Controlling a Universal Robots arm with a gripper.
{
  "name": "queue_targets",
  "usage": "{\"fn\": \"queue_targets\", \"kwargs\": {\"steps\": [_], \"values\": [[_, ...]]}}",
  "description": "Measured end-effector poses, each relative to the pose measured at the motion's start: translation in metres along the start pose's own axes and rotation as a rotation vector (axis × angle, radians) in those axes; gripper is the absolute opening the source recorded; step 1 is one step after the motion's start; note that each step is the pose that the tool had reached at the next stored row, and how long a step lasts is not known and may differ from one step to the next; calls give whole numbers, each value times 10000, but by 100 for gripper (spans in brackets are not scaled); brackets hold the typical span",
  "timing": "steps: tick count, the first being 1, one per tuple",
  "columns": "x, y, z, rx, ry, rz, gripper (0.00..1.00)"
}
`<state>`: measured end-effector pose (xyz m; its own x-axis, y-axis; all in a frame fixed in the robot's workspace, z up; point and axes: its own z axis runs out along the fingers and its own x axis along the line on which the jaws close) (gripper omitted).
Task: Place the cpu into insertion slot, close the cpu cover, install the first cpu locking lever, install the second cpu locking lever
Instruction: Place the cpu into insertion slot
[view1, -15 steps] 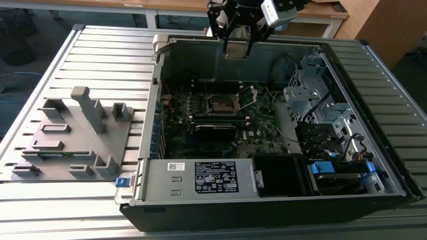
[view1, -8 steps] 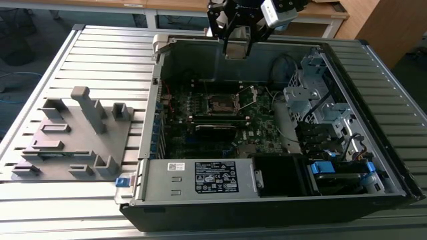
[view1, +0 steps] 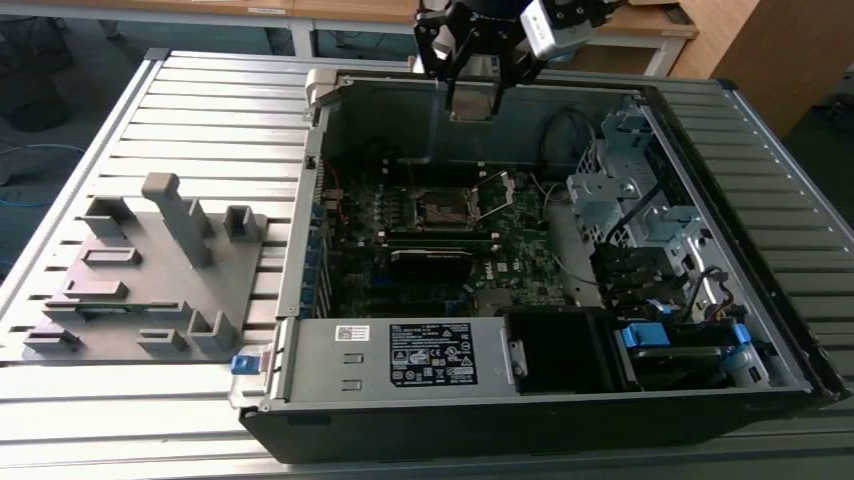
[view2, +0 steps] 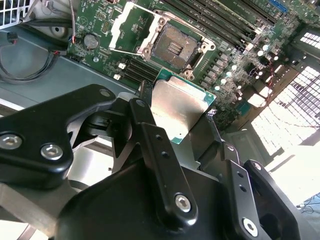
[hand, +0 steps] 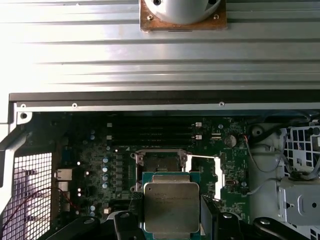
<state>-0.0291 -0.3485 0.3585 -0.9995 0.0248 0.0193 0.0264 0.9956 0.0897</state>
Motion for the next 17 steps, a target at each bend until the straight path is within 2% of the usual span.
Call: {"fn": "queue_targets", "kwargs": {"steps": [17], "values": [[1, -14, 152, 0, 0, -1, 54]]}}
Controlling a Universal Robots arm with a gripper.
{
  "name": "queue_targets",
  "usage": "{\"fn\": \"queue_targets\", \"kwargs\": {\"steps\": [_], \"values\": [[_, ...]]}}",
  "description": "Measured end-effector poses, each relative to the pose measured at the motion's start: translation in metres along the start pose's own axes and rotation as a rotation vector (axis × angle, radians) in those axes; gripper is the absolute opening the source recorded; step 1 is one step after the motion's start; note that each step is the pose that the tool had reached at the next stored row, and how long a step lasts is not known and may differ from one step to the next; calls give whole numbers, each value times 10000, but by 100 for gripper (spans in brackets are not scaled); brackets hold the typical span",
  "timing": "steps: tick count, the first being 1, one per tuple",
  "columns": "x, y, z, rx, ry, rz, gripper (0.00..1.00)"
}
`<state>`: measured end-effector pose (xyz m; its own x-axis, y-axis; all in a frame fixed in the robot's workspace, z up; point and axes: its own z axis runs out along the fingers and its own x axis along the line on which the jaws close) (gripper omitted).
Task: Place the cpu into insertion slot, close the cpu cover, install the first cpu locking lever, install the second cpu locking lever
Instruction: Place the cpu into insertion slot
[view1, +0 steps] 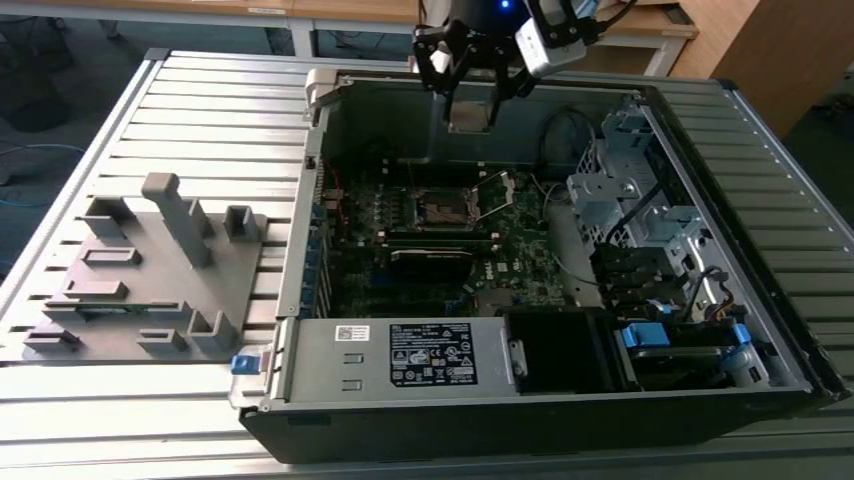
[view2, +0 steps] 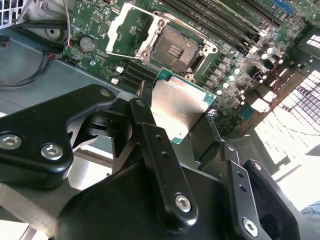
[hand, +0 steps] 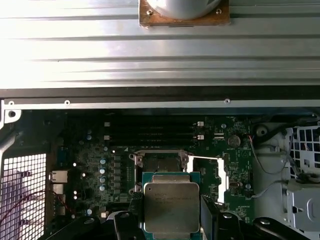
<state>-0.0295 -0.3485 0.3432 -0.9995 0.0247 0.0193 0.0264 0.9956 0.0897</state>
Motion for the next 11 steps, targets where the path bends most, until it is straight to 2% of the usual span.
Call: {"fn": "queue_targets", "kwargs": {"steps": [11], "values": [[2, -3, 35, -2, -1, 0, 54]]}}
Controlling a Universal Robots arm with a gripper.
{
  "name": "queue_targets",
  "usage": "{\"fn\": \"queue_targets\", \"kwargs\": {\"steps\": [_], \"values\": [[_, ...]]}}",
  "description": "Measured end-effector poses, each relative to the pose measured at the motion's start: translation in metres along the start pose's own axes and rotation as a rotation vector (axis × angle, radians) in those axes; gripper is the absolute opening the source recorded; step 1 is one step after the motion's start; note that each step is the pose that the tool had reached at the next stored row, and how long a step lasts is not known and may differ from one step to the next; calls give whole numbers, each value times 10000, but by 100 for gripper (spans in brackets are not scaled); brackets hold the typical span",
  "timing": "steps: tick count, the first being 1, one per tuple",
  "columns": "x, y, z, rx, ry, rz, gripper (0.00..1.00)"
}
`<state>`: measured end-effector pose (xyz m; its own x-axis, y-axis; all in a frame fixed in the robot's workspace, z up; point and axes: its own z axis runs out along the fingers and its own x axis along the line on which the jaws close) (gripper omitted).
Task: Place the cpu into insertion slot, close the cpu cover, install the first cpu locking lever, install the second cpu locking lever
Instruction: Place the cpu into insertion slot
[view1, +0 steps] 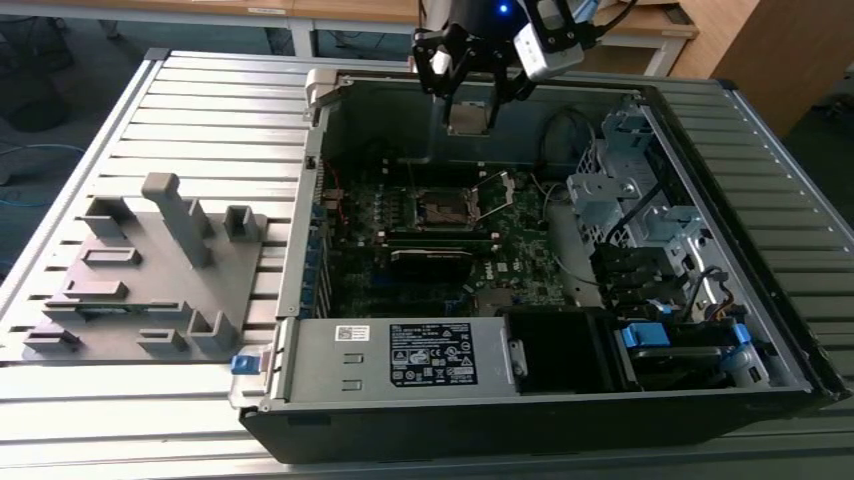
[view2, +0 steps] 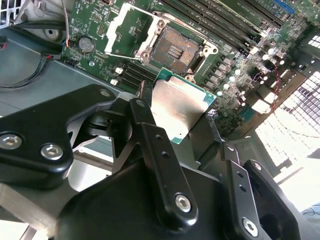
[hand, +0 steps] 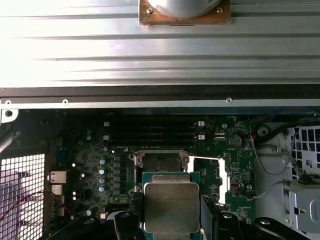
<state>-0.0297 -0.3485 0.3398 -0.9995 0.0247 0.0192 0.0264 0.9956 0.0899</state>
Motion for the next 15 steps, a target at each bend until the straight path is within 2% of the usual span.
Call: {"fn": "queue_targets", "kwargs": {"steps": [15], "values": [[-1, -5, 48, 3, 1, 0, 54]]}}
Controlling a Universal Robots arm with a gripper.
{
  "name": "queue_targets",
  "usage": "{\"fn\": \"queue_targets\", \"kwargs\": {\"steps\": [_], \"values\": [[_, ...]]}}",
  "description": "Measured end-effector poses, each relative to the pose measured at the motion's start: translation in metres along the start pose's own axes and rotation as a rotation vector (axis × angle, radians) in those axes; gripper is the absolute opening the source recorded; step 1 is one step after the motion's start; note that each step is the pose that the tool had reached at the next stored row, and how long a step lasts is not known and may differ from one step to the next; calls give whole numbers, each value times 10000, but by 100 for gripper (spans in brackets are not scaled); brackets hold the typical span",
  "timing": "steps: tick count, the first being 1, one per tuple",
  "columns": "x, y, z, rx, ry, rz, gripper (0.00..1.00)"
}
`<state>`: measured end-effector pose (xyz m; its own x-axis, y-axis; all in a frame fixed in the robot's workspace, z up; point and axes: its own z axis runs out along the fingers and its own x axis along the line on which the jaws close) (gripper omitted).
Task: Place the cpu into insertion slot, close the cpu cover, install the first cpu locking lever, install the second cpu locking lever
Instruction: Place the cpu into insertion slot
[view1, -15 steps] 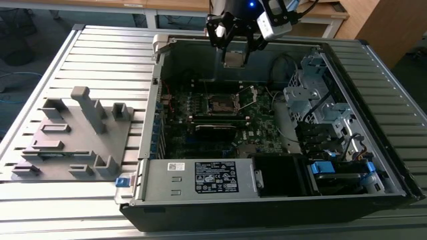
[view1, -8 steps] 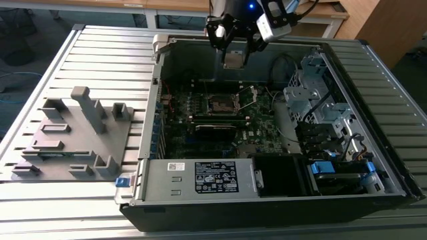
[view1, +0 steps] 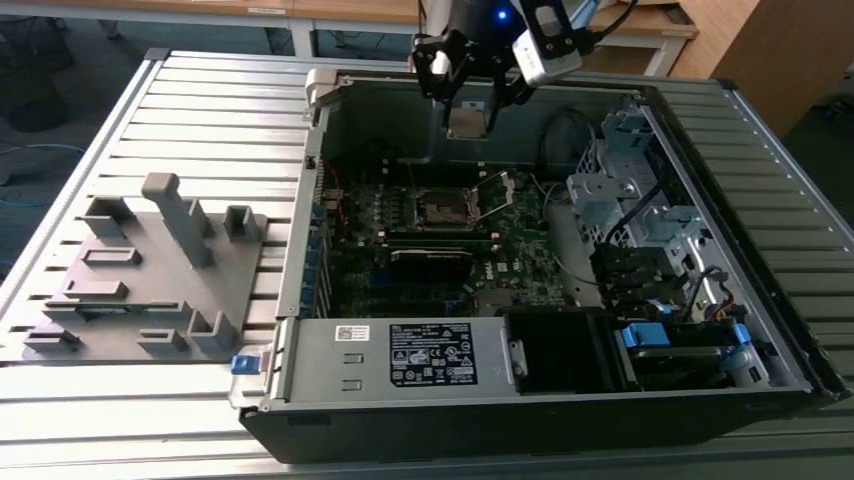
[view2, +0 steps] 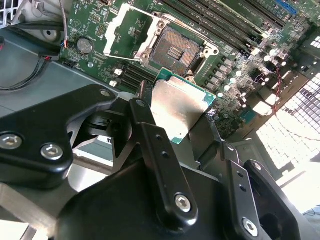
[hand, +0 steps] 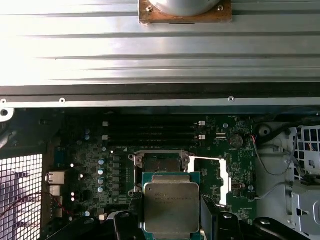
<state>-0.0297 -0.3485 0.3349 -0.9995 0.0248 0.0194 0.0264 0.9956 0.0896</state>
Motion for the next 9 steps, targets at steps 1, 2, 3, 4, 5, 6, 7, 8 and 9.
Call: {"fn": "queue_targets", "kwargs": {"steps": [1, 2, 3, 4, 5, 6, 7, 8, 9], "values": [[0, 0, 1, -1, 0, 0, 54], [0, 0, 2, 0, 0, 0, 54], [0, 0, 4, -1, 0, -1, 54], [0, 0, 7, -2, -1, -1, 54], [0, -1, 10, -2, -1, 0, 54], [0, -1, 13, -1, -1, -1, 54], [0, -1, 15, 0, 0, 0, 54], [0, -2, 17, 0, 0, 0, 54], [-1, -6, 64, 0, 0, 0, 54]]}}
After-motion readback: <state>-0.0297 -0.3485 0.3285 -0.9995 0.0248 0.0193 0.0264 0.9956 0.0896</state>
